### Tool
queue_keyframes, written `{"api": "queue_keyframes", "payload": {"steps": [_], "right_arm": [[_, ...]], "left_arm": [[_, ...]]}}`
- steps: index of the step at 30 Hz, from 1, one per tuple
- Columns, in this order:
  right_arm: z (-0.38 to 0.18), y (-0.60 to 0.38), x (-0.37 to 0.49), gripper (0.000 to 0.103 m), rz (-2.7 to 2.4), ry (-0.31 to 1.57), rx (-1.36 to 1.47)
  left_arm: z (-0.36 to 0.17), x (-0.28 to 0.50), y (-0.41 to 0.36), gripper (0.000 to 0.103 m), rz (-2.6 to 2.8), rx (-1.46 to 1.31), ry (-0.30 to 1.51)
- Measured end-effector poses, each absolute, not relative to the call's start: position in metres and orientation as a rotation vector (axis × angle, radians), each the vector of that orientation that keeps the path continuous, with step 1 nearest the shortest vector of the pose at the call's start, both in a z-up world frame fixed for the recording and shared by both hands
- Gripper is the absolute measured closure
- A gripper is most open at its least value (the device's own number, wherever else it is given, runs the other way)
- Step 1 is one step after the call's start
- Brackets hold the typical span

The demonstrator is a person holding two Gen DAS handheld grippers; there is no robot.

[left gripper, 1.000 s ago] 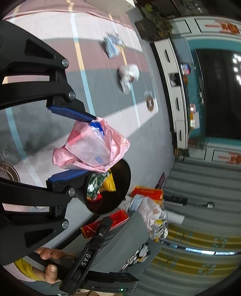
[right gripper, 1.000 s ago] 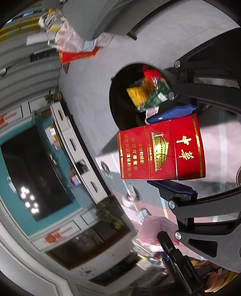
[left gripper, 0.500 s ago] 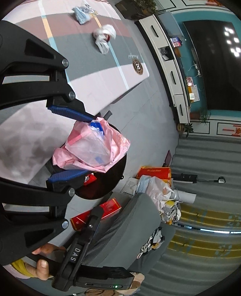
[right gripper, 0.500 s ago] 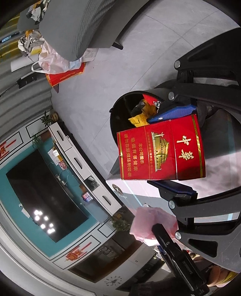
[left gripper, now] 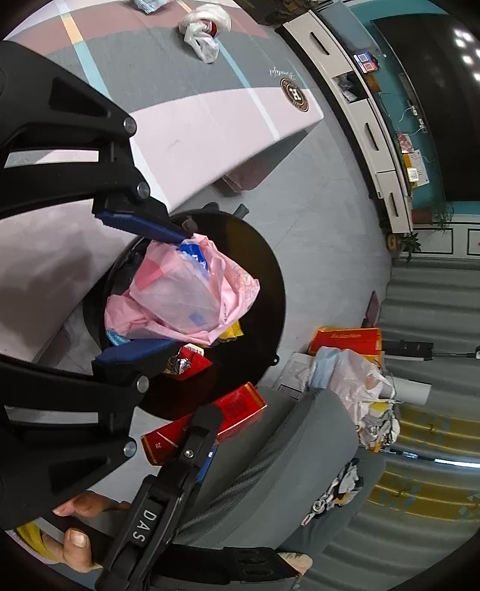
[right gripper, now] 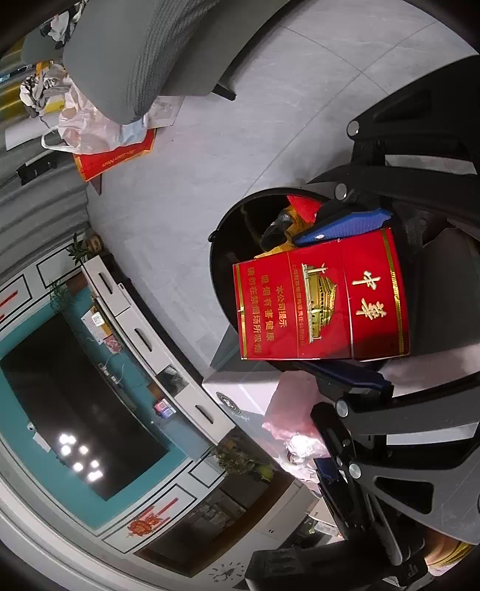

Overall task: Collect trash
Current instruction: 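Carry the pink bag and red carton over the black bin, then open both tools to drop the pink bag and red carton into the bin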

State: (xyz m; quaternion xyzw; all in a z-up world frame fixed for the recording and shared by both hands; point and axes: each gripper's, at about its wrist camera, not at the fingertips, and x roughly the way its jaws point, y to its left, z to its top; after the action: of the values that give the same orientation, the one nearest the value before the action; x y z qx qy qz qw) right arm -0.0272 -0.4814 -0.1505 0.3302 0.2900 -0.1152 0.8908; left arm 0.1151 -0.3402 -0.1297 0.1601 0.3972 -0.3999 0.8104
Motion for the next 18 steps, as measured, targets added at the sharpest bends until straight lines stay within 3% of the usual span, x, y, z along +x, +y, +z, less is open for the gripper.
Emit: {"api": "queue_keyframes", "payload": {"steps": [11,18], "right_arm": [[-0.164,-0.485,-0.010,0.044,-0.245,0.645,0.680],[-0.169,-0.492,-0.001,0.043,-0.266,0.670,0.684]], "left_arm": [[-0.150,0.122,-0.355,0.050,-0.850,0.378,0.889],[-0.152,0.125,-0.359,0.041,-0.850,0.374,0.895]]}}
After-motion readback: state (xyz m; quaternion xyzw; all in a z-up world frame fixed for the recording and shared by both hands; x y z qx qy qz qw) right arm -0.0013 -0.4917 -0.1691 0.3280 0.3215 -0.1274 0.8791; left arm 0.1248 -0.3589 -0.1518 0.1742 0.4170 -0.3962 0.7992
